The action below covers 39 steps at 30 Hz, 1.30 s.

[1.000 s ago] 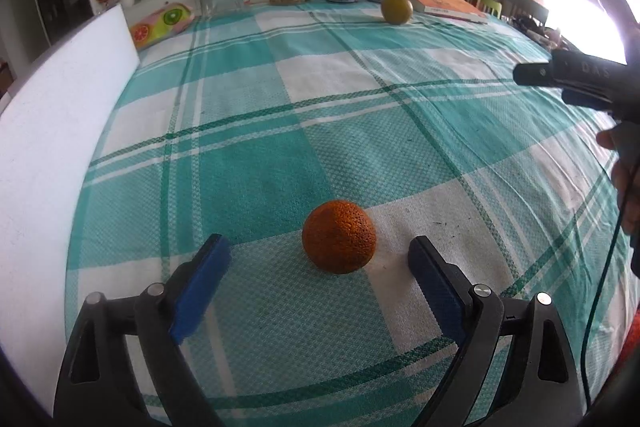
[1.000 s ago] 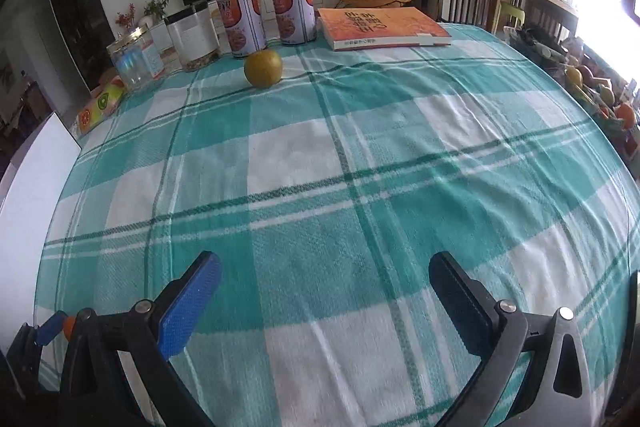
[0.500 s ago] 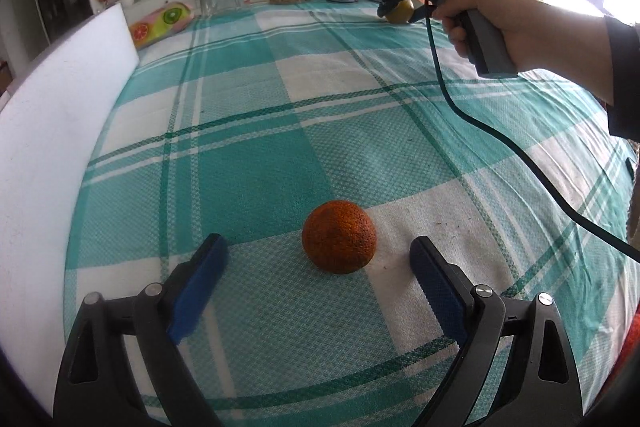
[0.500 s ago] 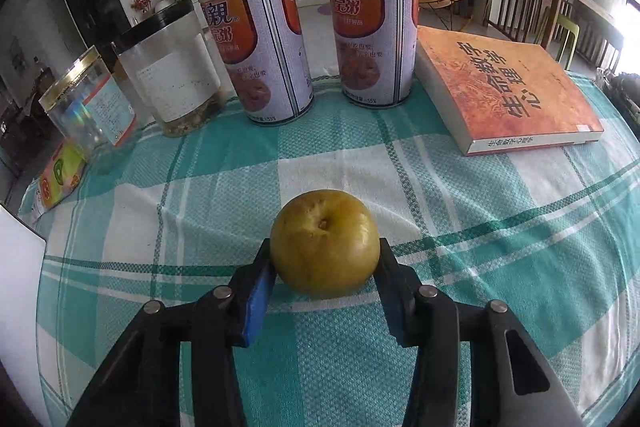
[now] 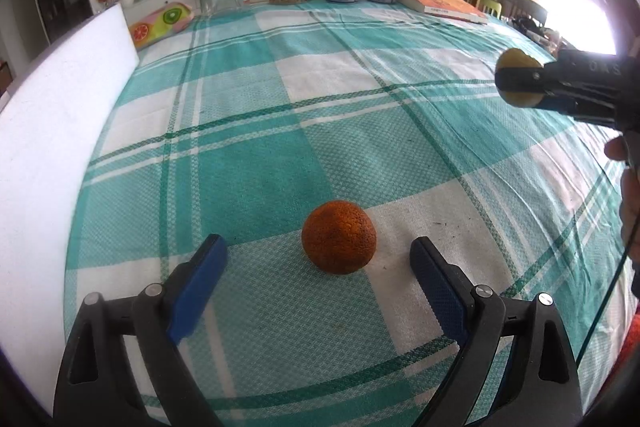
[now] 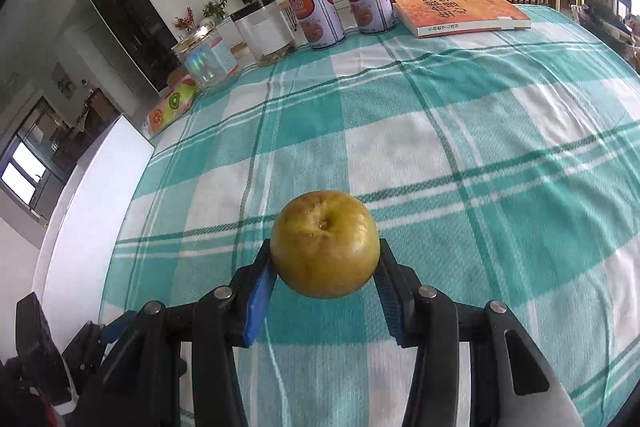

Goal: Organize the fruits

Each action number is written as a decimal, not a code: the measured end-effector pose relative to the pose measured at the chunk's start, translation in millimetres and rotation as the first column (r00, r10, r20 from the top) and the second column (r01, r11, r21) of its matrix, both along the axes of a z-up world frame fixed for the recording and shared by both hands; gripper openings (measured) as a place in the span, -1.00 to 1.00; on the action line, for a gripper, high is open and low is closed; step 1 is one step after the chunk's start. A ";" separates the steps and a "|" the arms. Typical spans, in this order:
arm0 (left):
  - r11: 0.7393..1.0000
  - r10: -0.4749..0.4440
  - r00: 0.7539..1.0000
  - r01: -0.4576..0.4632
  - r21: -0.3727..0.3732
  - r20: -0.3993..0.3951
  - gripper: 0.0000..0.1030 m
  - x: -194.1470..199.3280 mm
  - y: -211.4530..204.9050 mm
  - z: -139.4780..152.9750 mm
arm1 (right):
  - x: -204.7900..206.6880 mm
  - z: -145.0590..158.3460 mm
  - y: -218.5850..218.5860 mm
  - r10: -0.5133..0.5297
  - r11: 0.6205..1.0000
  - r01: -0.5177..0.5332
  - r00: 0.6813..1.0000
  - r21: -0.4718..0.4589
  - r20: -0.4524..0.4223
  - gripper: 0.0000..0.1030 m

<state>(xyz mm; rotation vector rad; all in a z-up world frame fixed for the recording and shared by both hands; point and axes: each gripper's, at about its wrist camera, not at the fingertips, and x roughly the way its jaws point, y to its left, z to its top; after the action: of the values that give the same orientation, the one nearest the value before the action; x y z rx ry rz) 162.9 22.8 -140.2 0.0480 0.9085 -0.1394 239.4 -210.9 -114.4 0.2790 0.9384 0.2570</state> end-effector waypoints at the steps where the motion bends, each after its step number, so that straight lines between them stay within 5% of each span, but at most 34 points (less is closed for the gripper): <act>1: 1.000 -0.002 1.000 0.002 -0.006 0.002 0.77 -0.7 0.6 1.0 | -19.6 -0.1 -0.3 -0.002 1.000 0.002 1.000 0.014 0.001 -0.08; 3: 0.999 -0.009 1.000 0.009 -0.034 -0.001 0.60 -3.0 2.0 4.4 | -56.3 0.4 1.9 -0.003 1.000 0.003 1.000 0.014 0.009 -0.08; 5: 0.997 -0.036 0.999 0.036 -0.063 -0.003 -0.27 -4.4 1.5 8.6 | -86.6 0.9 5.6 -0.006 1.000 0.006 1.000 0.002 0.021 -0.08; 6: 0.996 -0.046 0.999 0.046 -0.074 -0.009 -0.35 -3.6 1.2 9.3 | -99.3 1.0 6.3 -0.009 1.000 0.009 1.000 0.001 0.026 -0.08; 9: 0.988 -0.050 0.999 0.048 -0.149 -0.009 -0.42 -6.1 10.3 14.2 | -126.7 1.4 4.7 -0.036 0.999 0.035 0.999 0.013 0.034 -0.08; 15: 0.919 -0.052 0.998 0.038 -0.391 -0.024 -0.43 -48.5 50.8 51.7 | -149.9 -3.5 12.4 -0.019 1.000 0.019 1.000 -0.023 0.010 -0.08; 20: 0.876 0.001 1.000 0.015 -0.483 0.031 -0.43 -103.5 114.7 118.0 | -145.9 30.5 87.9 0.190 0.981 -0.191 0.981 0.019 0.034 -0.08; 22: 0.890 0.089 0.995 -0.055 -0.453 0.053 -0.42 -113.3 153.3 138.9 | -141.8 53.4 138.6 0.319 0.946 -0.322 0.946 0.043 0.063 -0.08; 25: 0.913 0.239 0.971 -0.216 -0.347 0.023 -0.42 -101.3 216.1 144.2 | -141.2 85.2 223.6 0.515 0.853 -0.521 0.851 0.039 0.105 -0.08; 31: 0.893 0.406 0.901 -0.426 -0.145 -0.149 -0.41 -53.1 305.9 94.6 | -152.5 92.1 374.0 0.778 0.628 -0.775 0.627 -0.072 0.036 -0.08; 35: 0.886 0.435 0.879 -0.456 -0.079 -0.194 -0.26 -48.1 317.4 77.7 | -154.3 58.2 417.9 0.794 0.580 -0.797 0.599 -0.167 -0.101 -0.06; 39: 0.879 0.462 0.877 -0.473 -0.063 -0.133 0.33 -65.8 320.3 88.0 | -146.5 55.7 411.5 0.766 0.620 -0.772 0.634 -0.139 -0.107 0.21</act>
<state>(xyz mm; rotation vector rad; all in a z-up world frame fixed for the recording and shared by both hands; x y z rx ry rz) 97.1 343.1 -52.3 -0.2718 1.0026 0.2719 92.9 200.6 -58.7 -0.3184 1.0721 0.9738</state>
